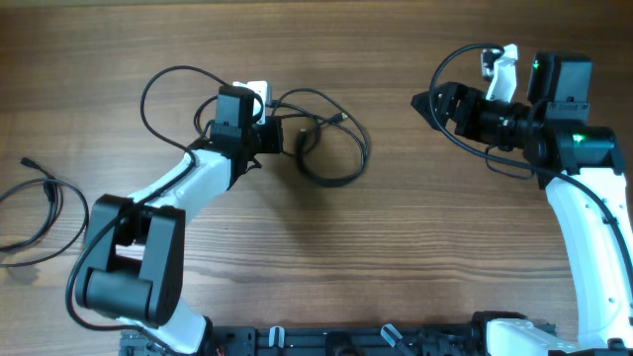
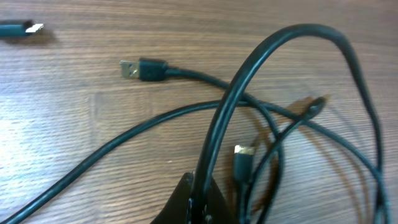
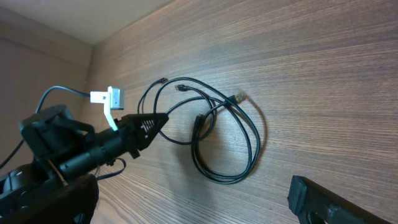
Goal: Untangle cables
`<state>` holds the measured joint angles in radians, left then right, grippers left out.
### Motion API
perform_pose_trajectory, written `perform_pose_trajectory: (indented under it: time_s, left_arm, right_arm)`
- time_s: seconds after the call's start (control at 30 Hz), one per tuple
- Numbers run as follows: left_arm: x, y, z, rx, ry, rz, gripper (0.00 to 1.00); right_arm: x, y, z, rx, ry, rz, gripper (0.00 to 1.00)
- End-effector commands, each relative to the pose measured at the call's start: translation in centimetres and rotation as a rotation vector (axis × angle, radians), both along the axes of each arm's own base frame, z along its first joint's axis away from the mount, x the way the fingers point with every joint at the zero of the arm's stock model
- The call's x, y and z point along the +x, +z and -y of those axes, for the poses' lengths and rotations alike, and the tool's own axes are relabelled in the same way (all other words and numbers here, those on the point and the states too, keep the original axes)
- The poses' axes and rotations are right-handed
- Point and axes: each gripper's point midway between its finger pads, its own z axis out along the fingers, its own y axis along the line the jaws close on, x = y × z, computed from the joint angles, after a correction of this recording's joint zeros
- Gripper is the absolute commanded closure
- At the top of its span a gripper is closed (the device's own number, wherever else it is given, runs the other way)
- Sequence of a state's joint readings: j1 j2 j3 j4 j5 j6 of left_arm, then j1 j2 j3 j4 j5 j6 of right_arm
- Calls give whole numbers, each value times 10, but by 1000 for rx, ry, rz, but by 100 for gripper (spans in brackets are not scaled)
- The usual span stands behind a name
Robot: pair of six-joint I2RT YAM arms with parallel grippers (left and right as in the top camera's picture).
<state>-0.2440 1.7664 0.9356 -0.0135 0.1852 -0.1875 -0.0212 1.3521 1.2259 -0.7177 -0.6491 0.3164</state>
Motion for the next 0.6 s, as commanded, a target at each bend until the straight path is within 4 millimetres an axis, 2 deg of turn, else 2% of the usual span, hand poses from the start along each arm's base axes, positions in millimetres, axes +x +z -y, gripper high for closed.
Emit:
perform_pose_trajectory:
  time_s: [0.0,0.1,0.13,0.23,0.37,0.47,0.57]
  left_arm:
    - [18,95,18,-128,-39,195,96]
    - [21,193,19,-201,-28,395,96]
    - [16,230,18,-231,-23,468,96]
    - [-5,313,12,-280,-33,666,96]
    - [-28,371,3,-309,-20,825,96]
    - [-41,390,-2,-333,-10,870,96]
    - [-44,397,-11,-393,67,856,96]
  right_arm:
    - [2,3,0,-5,-1,7,1]
    - [2,3,0,-6,-1,8,1]
    - [2,3,0,-6,0,8,0]
    - [2,3,0,-7,-1,8,0]
    - [2,3,0,-7,0,9,0]
    - [2,3,0,-7,0,9,0]
    - [2,3,0,-11,5,13,1]
